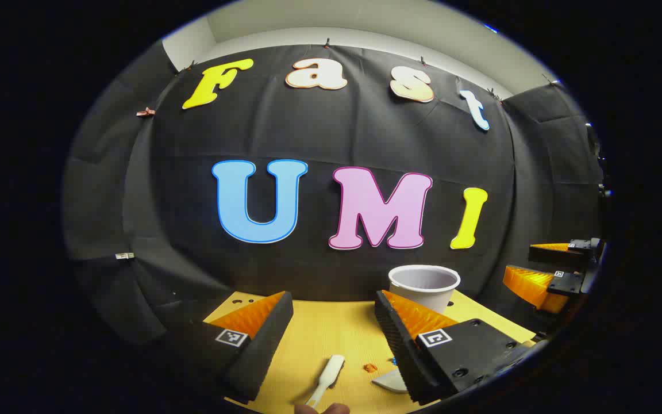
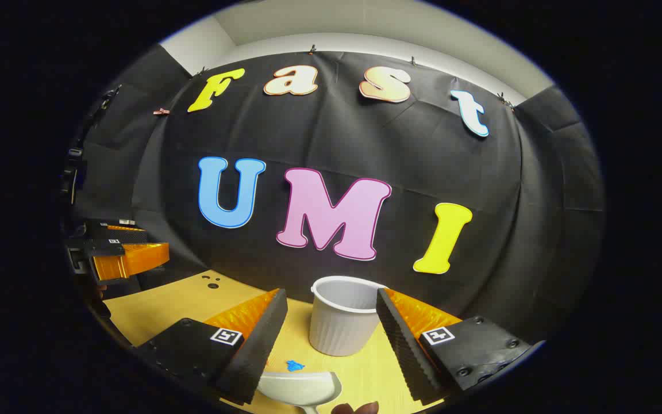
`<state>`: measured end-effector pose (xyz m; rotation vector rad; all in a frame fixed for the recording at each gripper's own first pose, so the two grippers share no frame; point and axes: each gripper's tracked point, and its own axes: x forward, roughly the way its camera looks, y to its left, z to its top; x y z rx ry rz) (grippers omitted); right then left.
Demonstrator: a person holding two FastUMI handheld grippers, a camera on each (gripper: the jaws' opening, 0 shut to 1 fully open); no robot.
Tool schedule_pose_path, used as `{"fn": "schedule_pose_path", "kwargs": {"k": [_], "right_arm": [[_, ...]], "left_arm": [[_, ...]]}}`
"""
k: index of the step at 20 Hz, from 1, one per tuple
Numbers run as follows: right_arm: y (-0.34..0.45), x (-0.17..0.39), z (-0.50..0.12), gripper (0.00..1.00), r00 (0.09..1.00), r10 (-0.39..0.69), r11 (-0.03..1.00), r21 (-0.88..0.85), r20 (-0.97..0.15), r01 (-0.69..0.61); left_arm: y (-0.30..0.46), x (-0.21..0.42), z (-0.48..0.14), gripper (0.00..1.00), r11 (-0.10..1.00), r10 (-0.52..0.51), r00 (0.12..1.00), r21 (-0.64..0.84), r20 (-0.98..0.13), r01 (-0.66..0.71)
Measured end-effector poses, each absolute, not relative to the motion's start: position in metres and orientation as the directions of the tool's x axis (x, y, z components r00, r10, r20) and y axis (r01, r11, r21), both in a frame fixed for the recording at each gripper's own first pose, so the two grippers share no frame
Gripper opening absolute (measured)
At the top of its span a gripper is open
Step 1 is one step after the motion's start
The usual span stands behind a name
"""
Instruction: Pick up the small broom and dustpan from the desktop, sweep the trash into the dustpan with the broom, and then empty the trash into the garbage bin.
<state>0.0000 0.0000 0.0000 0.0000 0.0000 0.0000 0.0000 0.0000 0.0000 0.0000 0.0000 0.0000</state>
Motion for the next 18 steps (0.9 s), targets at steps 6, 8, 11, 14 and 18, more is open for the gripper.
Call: {"fn": "schedule_pose_path", "kwargs": {"k": [6, 8, 11, 14, 18], "right_arm": [[-0.003, 0.007, -0.003, 0.98, 1.000, 0.010, 1.000, 0.018, 0.007, -0.011], [-0.003, 0.010, -0.004, 0.97, 1.000, 0.015, 1.000, 0.023, 0.000, -0.015], [-0.005, 0.014, -0.006, 0.97, 1.000, 0.016, 0.999, 0.029, 0.000, -0.016], [-0.003, 0.018, -0.007, 0.98, 1.000, 0.022, 0.999, 0.035, 0.002, -0.022], [-0.001, 0.015, -0.014, 0.97, 0.998, 0.054, 0.998, 0.031, -0.033, -0.053]], "left_arm": [[-0.010, 0.012, 0.005, 0.92, 0.999, -0.006, 1.000, 0.043, 0.006, 0.005], [-0.010, 0.012, 0.001, 0.92, 0.999, -0.005, 1.000, 0.048, -0.006, 0.005], [-0.011, 0.013, 0.001, 0.92, 0.999, -0.005, 1.000, 0.053, -0.012, 0.006], [-0.012, 0.014, 0.000, 0.92, 0.998, -0.006, 1.000, 0.062, -0.013, 0.006], [-0.016, 0.017, -0.001, 0.92, 0.998, -0.011, 1.000, 0.062, -0.011, 0.012]]}}
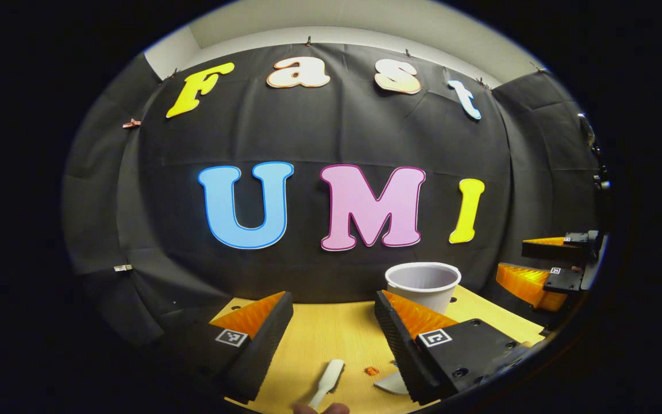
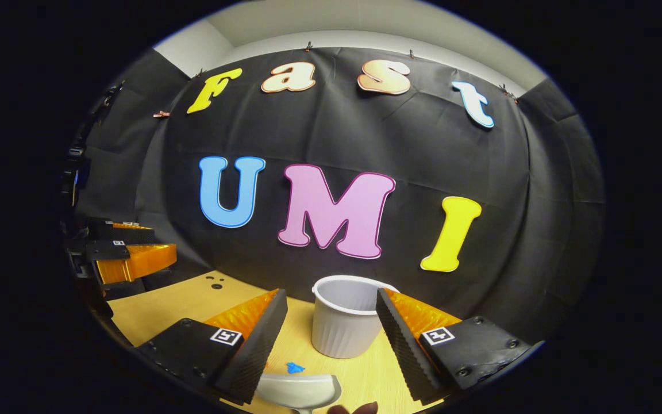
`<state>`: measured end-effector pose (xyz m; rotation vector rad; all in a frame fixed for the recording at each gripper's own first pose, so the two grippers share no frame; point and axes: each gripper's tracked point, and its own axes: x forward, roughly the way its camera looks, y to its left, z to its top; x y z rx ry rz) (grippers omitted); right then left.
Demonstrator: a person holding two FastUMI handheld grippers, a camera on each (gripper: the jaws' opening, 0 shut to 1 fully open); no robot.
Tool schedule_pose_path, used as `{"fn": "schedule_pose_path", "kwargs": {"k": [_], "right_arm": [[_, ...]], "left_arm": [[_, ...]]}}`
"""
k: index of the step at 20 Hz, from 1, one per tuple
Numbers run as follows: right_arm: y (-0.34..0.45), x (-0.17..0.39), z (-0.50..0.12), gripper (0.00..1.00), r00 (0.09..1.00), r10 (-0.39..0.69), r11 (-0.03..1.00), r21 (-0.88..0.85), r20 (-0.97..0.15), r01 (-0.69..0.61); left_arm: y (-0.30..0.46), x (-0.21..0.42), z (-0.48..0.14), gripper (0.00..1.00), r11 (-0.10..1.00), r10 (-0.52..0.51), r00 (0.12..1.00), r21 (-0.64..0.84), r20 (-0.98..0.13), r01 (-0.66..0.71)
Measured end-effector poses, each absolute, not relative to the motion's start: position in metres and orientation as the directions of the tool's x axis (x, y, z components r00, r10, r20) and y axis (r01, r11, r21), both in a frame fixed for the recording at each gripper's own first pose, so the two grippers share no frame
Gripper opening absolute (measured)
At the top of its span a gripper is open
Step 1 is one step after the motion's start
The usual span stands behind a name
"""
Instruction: Pick up the small broom and dustpan from the desktop, sweep the trash into the dustpan with the broom, and then empty the trash into the garbage bin.
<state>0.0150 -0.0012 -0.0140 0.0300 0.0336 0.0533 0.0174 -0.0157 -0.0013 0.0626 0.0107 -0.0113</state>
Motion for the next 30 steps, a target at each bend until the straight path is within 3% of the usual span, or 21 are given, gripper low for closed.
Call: {"fn": "schedule_pose_path", "kwargs": {"k": [7, 12, 15, 24, 30], "right_arm": [[0.018, -0.036, -0.114, 0.97, 0.896, 0.227, 0.973, 0.061, -0.383, -0.221], [0.031, -0.069, -0.209, 0.96, 0.741, 0.272, 0.959, 0.109, -0.614, -0.262], [0.042, -0.087, -0.262, 0.95, 0.598, 0.288, 0.954, 0.172, -0.748, -0.244], [0.049, -0.081, -0.371, 0.93, 0.399, 0.260, 0.958, 0.185, -0.879, -0.217], [0.060, -0.067, -0.405, 0.92, 0.332, 0.248, 0.961, 0.187, -0.910, -0.204]], "left_arm": [[-0.012, 0.014, -0.015, 0.92, 0.997, 0.002, 1.000, 0.078, -0.029, 0.000], [-0.004, 0.005, -0.026, 0.92, 0.996, 0.026, 0.998, 0.083, -0.051, -0.021], [0.003, -0.003, -0.032, 0.92, 0.995, 0.051, 0.997, 0.089, -0.065, -0.045], [0.014, -0.017, -0.040, 0.92, 0.991, 0.098, 0.992, 0.101, -0.084, -0.089], [0.021, -0.014, -0.047, 0.92, 0.989, 0.116, 0.988, 0.101, -0.104, -0.105]]}}
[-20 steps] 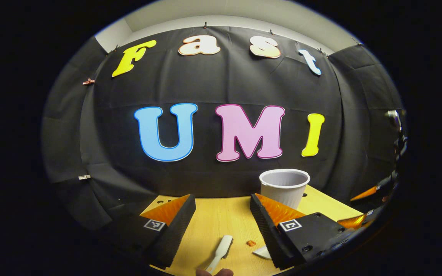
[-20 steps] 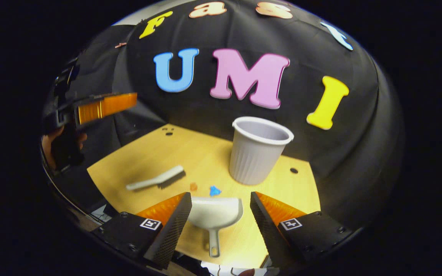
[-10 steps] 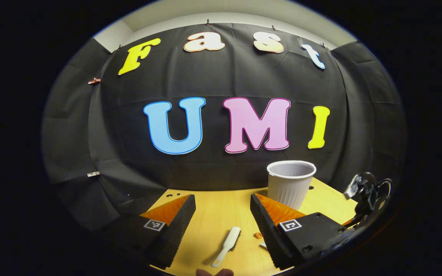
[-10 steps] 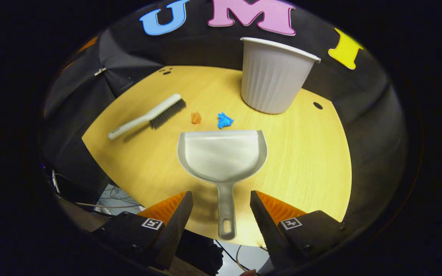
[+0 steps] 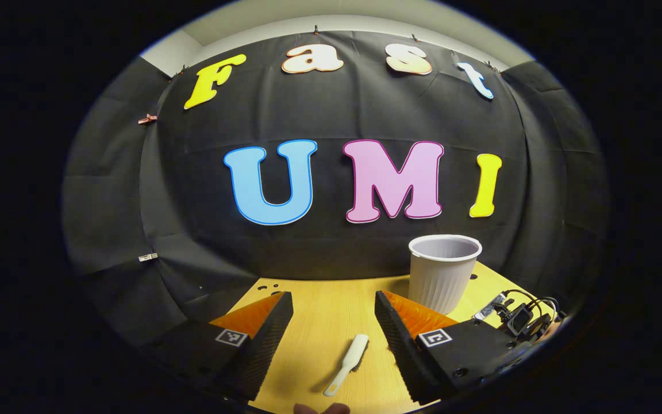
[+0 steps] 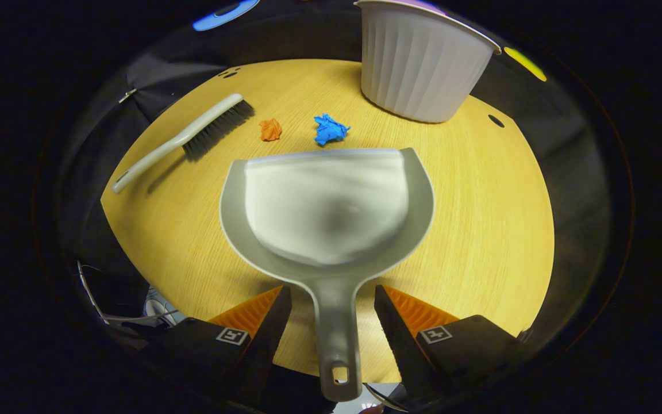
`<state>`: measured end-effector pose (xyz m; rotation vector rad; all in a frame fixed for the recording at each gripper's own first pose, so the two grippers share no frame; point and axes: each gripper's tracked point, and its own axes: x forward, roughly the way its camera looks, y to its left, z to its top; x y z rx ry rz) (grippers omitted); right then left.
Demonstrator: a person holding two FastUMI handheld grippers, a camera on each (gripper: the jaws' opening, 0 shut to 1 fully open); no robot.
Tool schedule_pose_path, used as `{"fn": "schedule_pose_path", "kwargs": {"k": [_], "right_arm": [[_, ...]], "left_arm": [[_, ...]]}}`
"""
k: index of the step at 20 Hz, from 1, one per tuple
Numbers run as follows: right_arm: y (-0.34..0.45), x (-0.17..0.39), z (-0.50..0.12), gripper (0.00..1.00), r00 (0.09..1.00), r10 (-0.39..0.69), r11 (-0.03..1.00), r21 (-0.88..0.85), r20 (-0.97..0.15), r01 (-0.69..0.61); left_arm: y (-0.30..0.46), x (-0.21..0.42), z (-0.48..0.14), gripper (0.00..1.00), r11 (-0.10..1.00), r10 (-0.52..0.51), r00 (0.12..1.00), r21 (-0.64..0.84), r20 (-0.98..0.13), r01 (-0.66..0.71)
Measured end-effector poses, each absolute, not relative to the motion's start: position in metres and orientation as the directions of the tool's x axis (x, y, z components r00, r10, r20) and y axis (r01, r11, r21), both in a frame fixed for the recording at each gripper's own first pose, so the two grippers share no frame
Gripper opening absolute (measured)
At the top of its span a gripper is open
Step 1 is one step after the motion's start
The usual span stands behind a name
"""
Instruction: Pick up the small broom and dustpan from the desktop, sweep the trash into the dustpan with the broom, and then empty the trash into the garbage bin.
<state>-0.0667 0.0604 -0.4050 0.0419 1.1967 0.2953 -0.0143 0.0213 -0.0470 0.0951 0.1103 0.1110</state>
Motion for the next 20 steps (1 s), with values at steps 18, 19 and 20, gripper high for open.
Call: {"fn": "schedule_pose_path", "kwargs": {"k": [18, 19, 20], "right_arm": [[0.063, -0.059, -0.417, 0.37, 0.282, 0.263, 0.949, 0.196, -0.923, -0.245], [0.063, -0.062, -0.416, 0.37, 0.282, 0.275, 0.944, 0.202, -0.919, -0.262], [0.064, -0.063, -0.412, 0.36, 0.287, 0.286, 0.938, 0.207, -0.914, -0.277]], "left_arm": [[0.027, 0.006, -0.075, 0.92, 0.992, 0.113, 0.977, 0.070, -0.180, -0.102], [0.030, 0.007, -0.079, 0.92, 0.992, 0.113, 0.975, 0.072, -0.192, -0.101], [0.031, 0.008, -0.085, 0.93, 0.993, 0.106, 0.972, 0.073, -0.209, -0.092]]}}
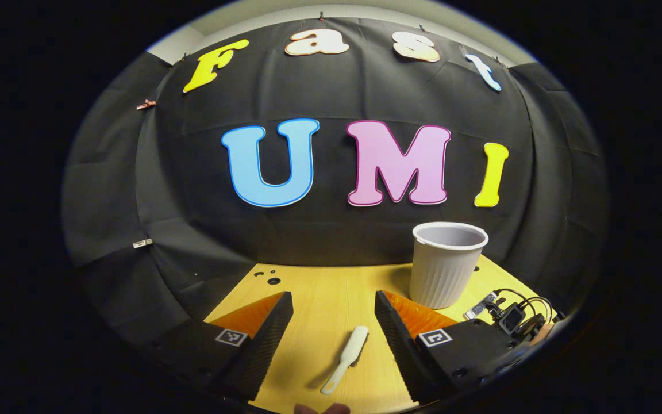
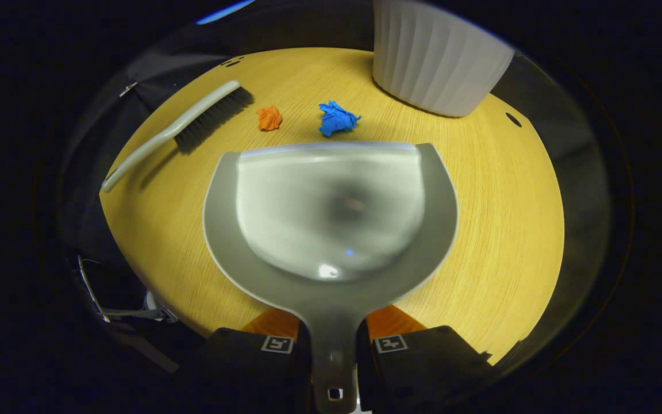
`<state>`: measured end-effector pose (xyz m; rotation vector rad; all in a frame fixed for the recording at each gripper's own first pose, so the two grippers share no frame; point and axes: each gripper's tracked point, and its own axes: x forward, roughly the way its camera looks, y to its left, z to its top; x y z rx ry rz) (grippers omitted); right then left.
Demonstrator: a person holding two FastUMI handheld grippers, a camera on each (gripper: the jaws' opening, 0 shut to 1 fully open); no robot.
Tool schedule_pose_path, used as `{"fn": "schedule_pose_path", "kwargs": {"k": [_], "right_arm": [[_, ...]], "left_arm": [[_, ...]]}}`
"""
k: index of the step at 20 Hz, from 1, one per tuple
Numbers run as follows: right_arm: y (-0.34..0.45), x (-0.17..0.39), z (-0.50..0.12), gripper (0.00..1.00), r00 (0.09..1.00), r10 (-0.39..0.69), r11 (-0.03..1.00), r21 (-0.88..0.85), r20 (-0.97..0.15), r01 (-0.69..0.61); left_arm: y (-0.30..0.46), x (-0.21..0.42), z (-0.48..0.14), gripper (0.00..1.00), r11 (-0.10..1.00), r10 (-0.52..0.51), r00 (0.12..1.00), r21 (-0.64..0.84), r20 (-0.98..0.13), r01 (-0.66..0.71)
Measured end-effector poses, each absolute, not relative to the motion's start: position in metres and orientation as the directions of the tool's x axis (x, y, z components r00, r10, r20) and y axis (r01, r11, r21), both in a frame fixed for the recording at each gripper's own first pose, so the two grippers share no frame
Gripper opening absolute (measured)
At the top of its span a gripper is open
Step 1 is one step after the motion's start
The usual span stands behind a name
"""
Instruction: Pick up the small broom and dustpan from the desktop, sweep the trash into the dustpan with the broom, and then empty the trash into the garbage bin.
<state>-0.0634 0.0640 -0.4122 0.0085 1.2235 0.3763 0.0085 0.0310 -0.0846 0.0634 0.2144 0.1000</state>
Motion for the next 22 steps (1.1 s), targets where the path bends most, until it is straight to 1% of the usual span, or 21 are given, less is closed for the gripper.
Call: {"fn": "schedule_pose_path", "kwargs": {"k": [1, 2, 3, 4, 6, 7, 8, 9, 10, 11, 12, 13, 14, 15, 16, 20, 22], "right_arm": [[0.064, -0.064, -0.407, 0.36, 0.301, 0.297, 0.933, 0.208, -0.906, -0.295], [0.062, -0.067, -0.400, 0.40, 0.313, 0.300, 0.927, 0.199, -0.901, -0.316], [0.059, -0.069, -0.394, 0.36, 0.321, 0.297, 0.923, 0.184, -0.899, -0.338], [0.056, -0.072, -0.389, 0.36, 0.328, 0.297, 0.917, 0.172, -0.897, -0.361], [0.052, -0.079, -0.380, 0.36, 0.337, 0.307, 0.908, 0.168, -0.890, -0.383], [0.050, -0.084, -0.376, 0.32, 0.338, 0.312, 0.906, 0.171, -0.888, -0.386], [0.046, -0.088, -0.374, 0.36, 0.336, 0.312, 0.906, 0.172, -0.889, -0.386], [0.042, -0.092, -0.372, 0.36, 0.337, 0.308, 0.908, 0.169, -0.890, -0.383], [0.038, -0.096, -0.371, 0.40, 0.341, 0.303, 0.911, 0.165, -0.890, -0.379], [0.034, -0.099, -0.370, 0.36, 0.343, 0.299, 0.913, 0.162, -0.890, -0.374], [0.031, -0.103, -0.371, 0.36, 0.341, 0.294, 0.916, 0.162, -0.893, -0.368], [0.027, -0.107, -0.373, 0.40, 0.336, 0.291, 0.919, 0.164, -0.896, -0.360], [0.024, -0.110, -0.374, 0.36, 0.333, 0.287, 0.922, 0.165, -0.898, -0.350], [0.022, -0.112, -0.374, 0.40, 0.332, 0.284, 0.926, 0.167, -0.899, -0.340], [0.019, -0.115, -0.375, 0.36, 0.332, 0.281, 0.929, 0.168, -0.900, -0.330], [0.011, -0.121, -0.374, 0.36, 0.331, 0.271, 0.937, 0.168, -0.904, -0.308], [0.009, -0.122, -0.373, 0.36, 0.329, 0.272, 0.936, 0.169, -0.904, -0.308]], "left_arm": [[0.031, 0.010, -0.090, 0.93, 0.994, 0.094, 0.968, 0.076, -0.231, -0.078], [0.030, 0.012, -0.099, 0.93, 0.996, 0.068, 0.962, 0.076, -0.266, -0.049], [0.028, 0.014, -0.112, 0.92, 0.997, 0.039, 0.950, 0.079, -0.311, -0.015], [0.024, 0.015, -0.129, 0.92, 0.997, 0.002, 0.929, 0.078, -0.370, 0.029], [0.019, 0.015, -0.164, 0.93, 0.992, -0.053, 0.863, 0.074, -0.503, 0.103], [0.017, 0.016, -0.184, 0.93, 0.989, -0.074, 0.825, 0.062, -0.560, 0.132], [0.020, 0.018, -0.205, 0.93, 0.988, -0.084, 0.790, 0.050, -0.608, 0.143], [0.019, 0.018, -0.222, 0.93, 0.988, -0.097, 0.752, 0.029, -0.651, 0.152], [0.019, 0.017, -0.238, 0.93, 0.987, -0.109, 0.714, 0.008, -0.692, 0.158], [0.020, 0.017, -0.250, 0.93, 0.986, -0.115, 0.681, -0.001, -0.723, 0.165], [0.023, 0.019, -0.267, 0.93, 0.985, -0.110, 0.651, 0.004, -0.751, 0.172], [0.026, 0.022, -0.280, 0.94, 0.984, -0.100, 0.627, 0.017, -0.773, 0.177], [0.028, 0.027, -0.294, 0.94, 0.982, -0.091, 0.598, 0.026, -0.796, 0.184], [0.030, 0.031, -0.304, 0.93, 0.981, -0.080, 0.572, 0.037, -0.816, 0.190], [0.032, 0.032, -0.316, 0.93, 0.980, -0.073, 0.549, 0.043, -0.833, 0.196], [0.034, 0.048, -0.357, 0.93, 0.975, -0.051, 0.466, 0.057, -0.883, 0.215], [0.034, 0.051, -0.380, 0.87, 0.974, -0.040, 0.413, 0.057, -0.910, 0.220]]}}
